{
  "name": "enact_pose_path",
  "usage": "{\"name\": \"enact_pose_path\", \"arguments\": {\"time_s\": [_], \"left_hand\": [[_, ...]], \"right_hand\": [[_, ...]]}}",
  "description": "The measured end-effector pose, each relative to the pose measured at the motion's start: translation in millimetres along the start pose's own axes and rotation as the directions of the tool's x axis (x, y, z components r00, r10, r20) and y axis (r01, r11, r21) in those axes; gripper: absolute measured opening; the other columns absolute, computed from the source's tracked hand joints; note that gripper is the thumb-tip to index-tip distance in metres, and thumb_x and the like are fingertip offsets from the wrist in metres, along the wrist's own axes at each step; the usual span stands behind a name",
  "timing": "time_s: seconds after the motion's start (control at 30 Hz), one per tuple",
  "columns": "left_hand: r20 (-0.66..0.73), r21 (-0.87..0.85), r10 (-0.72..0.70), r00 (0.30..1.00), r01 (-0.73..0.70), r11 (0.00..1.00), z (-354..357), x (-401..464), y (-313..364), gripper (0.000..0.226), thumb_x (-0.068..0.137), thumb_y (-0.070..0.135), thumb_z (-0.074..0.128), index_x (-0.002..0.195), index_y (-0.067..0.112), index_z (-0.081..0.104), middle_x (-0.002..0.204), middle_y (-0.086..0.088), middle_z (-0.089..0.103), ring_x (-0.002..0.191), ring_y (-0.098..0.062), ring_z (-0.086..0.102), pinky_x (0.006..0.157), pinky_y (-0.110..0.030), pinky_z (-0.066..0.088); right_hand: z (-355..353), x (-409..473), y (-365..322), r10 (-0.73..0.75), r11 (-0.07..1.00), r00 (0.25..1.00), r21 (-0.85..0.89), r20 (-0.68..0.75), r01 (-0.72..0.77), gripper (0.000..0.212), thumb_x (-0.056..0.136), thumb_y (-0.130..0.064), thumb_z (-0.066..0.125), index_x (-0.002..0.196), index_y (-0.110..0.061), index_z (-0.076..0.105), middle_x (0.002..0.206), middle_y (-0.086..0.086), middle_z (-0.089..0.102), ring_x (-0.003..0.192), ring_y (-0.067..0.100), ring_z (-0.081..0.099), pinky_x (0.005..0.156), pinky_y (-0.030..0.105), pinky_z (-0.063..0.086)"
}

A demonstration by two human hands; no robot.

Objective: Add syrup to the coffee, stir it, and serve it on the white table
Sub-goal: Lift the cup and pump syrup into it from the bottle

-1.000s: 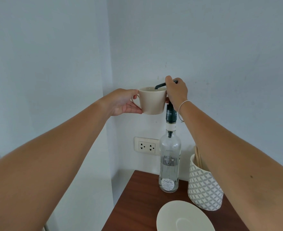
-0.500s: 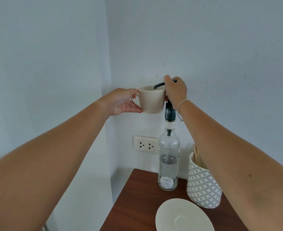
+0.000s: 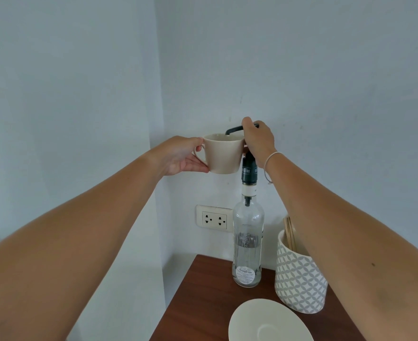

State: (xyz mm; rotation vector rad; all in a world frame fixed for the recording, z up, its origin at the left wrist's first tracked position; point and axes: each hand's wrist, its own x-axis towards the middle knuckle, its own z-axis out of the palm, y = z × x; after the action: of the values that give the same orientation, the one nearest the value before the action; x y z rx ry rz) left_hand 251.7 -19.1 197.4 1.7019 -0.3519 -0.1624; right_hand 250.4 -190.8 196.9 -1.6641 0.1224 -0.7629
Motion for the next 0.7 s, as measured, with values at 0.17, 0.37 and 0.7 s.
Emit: {"name": "enact_pose_path", "arguments": {"time_s": [0.17,0.37,0.7], "left_hand": [[0.001,-0.010,0.004,1.000,-0.004,1.000,1.4,-0.8,1.9,0.026,0.095,0.021,0.046,0.073,0.010,0.041,0.088,-0.035,0.060,0.078,-0.036,0.067,0.068,-0.030,0.059],[-0.007,-0.005,0.011,1.000,-0.011,1.000,2.1,1.1,1.7,0.026,0.096,0.021,0.046,0.073,0.010,0.041,0.089,-0.035,0.059,0.078,-0.037,0.067,0.069,-0.031,0.058],[-0.012,-0.010,0.014,1.000,-0.014,1.000,4.7,2.7,2.3,0.024,0.095,0.020,0.046,0.074,0.010,0.041,0.090,-0.035,0.059,0.078,-0.036,0.067,0.069,-0.031,0.058]], "right_hand": [[-1.8,-0.4,-5.9,0.026,1.000,0.999,0.016,0.037,-0.026,0.021,0.084,-0.032,0.042,0.067,-0.019,0.040,0.068,-0.002,0.042,0.061,0.018,0.044,0.054,0.027,0.040],[0.9,-3.2,-4.7,0.003,1.000,1.000,0.022,0.000,-0.003,0.022,0.083,-0.034,0.043,0.066,-0.019,0.039,0.066,-0.003,0.042,0.063,0.018,0.042,0.063,0.031,0.040],[-0.4,-2.8,-3.9,-0.035,0.999,0.999,0.009,-0.019,0.035,0.023,0.087,-0.034,0.044,0.068,-0.021,0.041,0.069,-0.004,0.044,0.059,0.013,0.043,0.049,0.025,0.036]]}}
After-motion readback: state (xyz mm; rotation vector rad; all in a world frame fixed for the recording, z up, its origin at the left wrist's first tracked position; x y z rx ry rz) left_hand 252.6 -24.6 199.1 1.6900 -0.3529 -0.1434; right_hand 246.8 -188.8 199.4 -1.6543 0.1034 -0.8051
